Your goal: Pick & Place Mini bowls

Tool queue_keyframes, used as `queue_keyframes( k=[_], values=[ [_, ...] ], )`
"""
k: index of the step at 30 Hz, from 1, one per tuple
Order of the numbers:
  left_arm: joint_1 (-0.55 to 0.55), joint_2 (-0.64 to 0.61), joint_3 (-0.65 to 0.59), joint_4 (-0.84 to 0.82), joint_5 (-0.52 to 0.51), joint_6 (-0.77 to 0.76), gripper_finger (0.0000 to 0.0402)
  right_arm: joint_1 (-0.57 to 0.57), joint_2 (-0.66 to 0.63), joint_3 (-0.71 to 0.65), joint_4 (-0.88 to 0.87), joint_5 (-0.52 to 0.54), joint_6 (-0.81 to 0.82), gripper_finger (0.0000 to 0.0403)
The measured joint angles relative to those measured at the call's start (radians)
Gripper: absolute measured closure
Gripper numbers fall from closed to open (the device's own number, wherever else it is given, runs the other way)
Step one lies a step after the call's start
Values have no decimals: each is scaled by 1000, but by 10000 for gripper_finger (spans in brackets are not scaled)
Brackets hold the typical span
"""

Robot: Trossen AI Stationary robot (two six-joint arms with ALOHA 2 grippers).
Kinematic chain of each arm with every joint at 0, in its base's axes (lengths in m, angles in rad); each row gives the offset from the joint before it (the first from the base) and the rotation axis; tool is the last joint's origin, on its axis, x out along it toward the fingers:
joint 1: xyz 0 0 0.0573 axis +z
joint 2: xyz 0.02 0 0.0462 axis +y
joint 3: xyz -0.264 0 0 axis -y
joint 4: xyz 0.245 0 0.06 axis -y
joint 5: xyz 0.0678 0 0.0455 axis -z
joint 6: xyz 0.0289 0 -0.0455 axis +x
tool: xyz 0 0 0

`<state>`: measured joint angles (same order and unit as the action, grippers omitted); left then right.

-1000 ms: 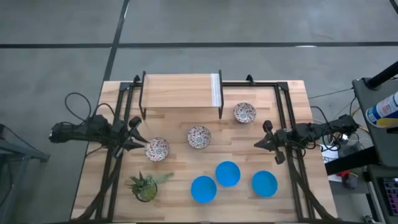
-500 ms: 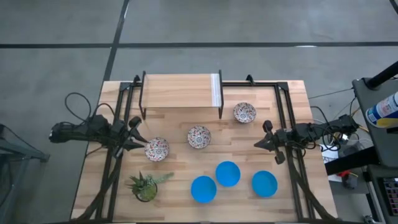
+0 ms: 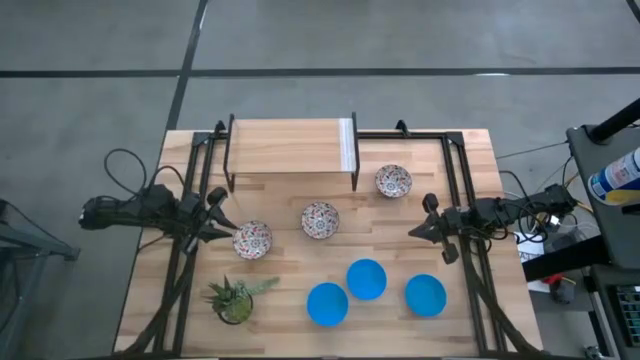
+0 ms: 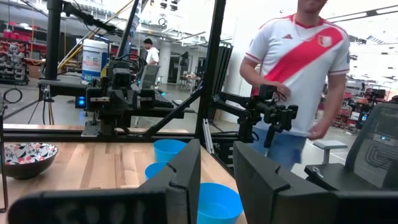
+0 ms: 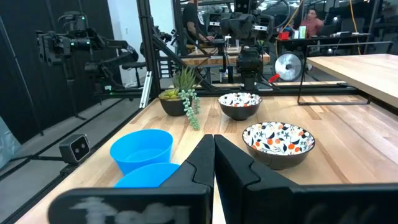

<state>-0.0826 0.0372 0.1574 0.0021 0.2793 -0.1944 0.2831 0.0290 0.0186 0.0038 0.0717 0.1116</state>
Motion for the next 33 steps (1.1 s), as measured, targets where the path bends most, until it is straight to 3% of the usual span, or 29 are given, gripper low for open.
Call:
queue_keyframes(
  k=[14,23,33],
  values=[
    [0,0,0,0,0,0,312,0,0,0,0,0,0,394],
    [0,0,0,0,0,0,312,0,0,0,10,86,-498,394],
    [0,0,0,0,0,0,312,0,0,0,27,116,-551,394]
  ],
)
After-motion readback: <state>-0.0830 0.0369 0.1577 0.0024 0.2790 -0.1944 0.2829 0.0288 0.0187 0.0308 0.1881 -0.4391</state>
